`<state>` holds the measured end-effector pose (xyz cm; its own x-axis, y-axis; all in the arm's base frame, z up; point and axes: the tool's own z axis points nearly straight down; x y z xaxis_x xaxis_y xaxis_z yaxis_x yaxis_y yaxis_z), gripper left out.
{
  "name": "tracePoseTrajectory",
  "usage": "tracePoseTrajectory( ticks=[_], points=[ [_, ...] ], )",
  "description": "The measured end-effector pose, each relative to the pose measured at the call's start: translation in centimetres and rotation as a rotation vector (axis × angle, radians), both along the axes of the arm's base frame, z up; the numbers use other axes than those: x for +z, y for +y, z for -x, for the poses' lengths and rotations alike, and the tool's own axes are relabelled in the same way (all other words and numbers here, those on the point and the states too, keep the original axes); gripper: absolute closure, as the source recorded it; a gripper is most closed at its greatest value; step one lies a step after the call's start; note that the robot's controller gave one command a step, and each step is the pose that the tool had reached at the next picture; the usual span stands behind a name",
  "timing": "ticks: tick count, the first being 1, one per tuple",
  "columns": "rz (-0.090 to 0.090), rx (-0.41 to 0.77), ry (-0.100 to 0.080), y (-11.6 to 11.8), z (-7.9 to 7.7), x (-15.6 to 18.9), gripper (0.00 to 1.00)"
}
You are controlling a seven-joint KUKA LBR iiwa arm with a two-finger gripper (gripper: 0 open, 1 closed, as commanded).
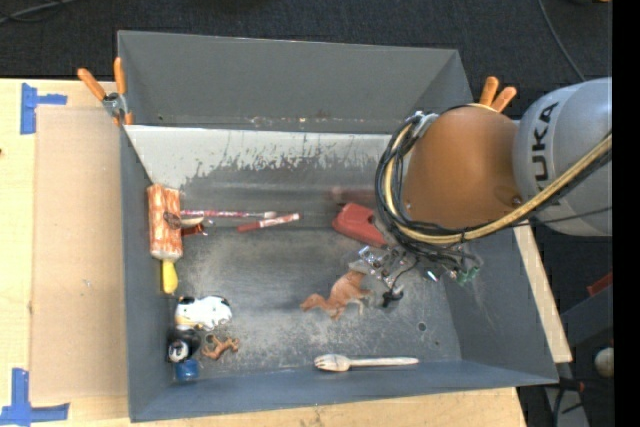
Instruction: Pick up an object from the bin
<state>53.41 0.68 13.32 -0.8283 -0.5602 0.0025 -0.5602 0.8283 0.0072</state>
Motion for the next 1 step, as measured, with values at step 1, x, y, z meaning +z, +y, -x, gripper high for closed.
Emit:
tracePoseTrajectory(
  ticks=[1],
  points=[
    [-0.001, -0.003, -0.002, 0.82, -1.69, 7.67, 1.0]
  ],
)
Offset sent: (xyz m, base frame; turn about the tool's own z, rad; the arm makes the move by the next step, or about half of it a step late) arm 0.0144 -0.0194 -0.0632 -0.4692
